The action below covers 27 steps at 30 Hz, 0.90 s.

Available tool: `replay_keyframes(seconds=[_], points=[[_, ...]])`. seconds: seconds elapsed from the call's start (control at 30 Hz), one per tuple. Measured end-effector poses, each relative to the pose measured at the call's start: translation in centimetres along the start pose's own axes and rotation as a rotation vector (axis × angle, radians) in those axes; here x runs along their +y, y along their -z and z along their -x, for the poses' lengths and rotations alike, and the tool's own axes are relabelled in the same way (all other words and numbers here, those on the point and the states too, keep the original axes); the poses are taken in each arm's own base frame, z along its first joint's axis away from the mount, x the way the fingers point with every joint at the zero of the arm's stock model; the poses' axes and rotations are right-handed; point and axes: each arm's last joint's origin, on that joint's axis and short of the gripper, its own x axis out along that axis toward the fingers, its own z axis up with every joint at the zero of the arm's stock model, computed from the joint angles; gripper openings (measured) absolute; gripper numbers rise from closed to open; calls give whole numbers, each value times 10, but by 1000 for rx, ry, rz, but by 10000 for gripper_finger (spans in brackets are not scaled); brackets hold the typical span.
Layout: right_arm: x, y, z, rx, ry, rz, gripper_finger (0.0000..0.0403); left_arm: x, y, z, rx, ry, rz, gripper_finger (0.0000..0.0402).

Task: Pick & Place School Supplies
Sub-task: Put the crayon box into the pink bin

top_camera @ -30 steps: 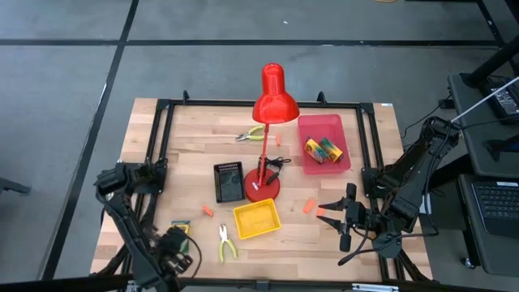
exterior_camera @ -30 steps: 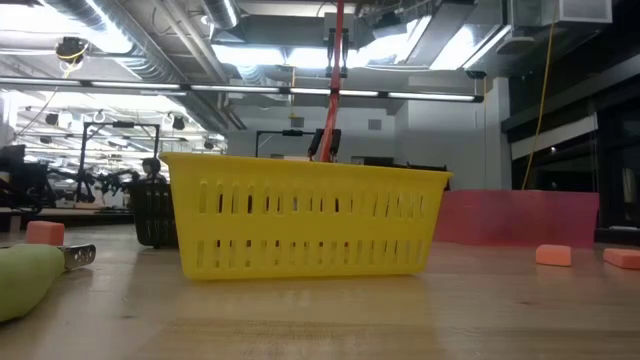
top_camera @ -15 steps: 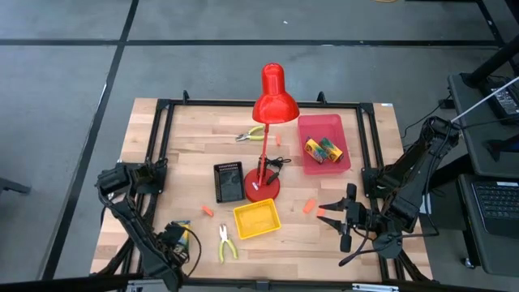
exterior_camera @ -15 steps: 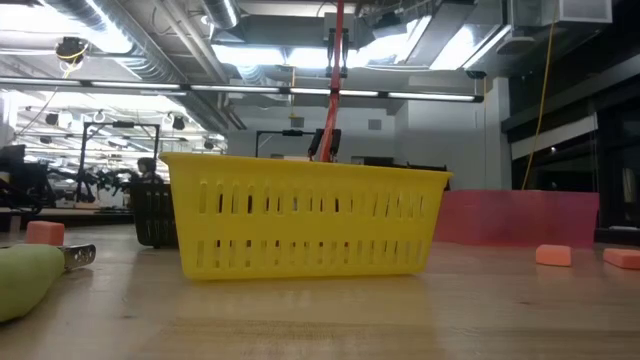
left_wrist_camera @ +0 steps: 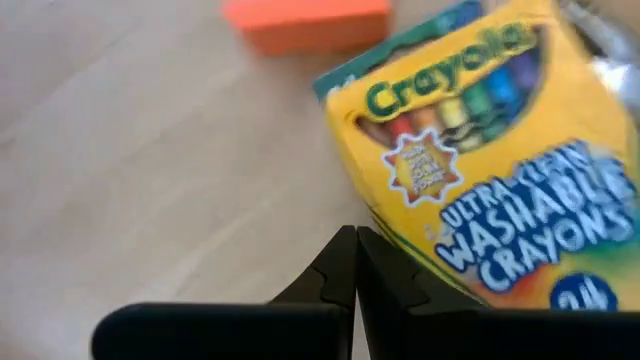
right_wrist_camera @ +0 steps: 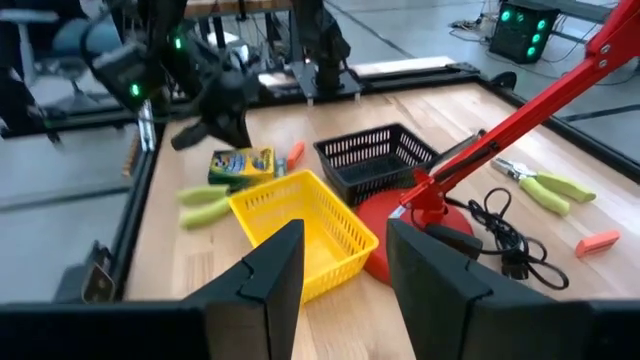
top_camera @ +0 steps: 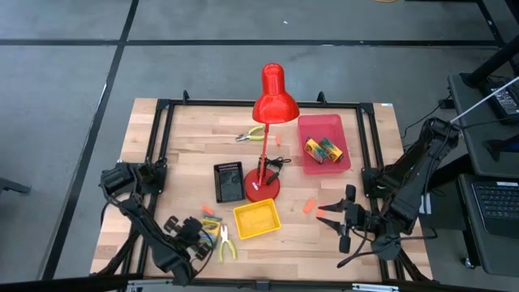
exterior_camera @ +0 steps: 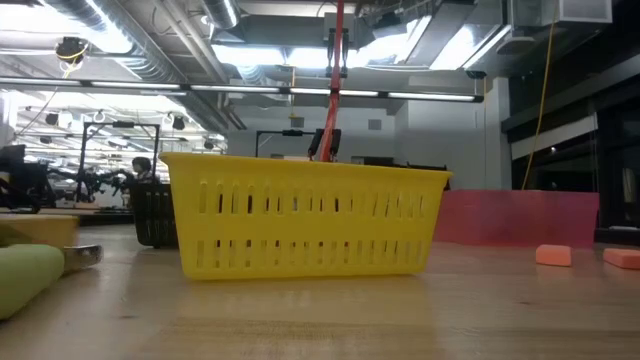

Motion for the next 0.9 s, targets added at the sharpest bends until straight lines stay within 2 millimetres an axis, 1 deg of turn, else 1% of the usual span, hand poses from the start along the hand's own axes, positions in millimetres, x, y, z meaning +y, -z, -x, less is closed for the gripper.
replay_keyframes(seconds=[0.13, 0.27, 0.33, 0.47, 0.6, 0.73, 0.9], points=[[5, 11, -14, 52, 12, 23, 146, 1, 0, 1, -43, 18, 20, 2], [11, 25, -29, 93, 48, 27, 146, 3, 13, 14, -148, 127, 61, 2], [12, 30, -37, 103, 65, 24, 146, 4, 20, 22, -173, 180, 79, 2], [15, 32, -44, 108, 67, 7, 146, 2, 29, 27, -180, 265, 95, 2], [18, 28, -45, 90, 40, 7, 146, 0, 27, 26, -224, 292, 99, 2], [20, 27, -45, 82, 26, 19, 146, 1, 21, 23, -189, 212, 90, 2], [19, 26, -47, 82, 32, 25, 146, -1, 7, 15, -231, 155, 59, 2]])
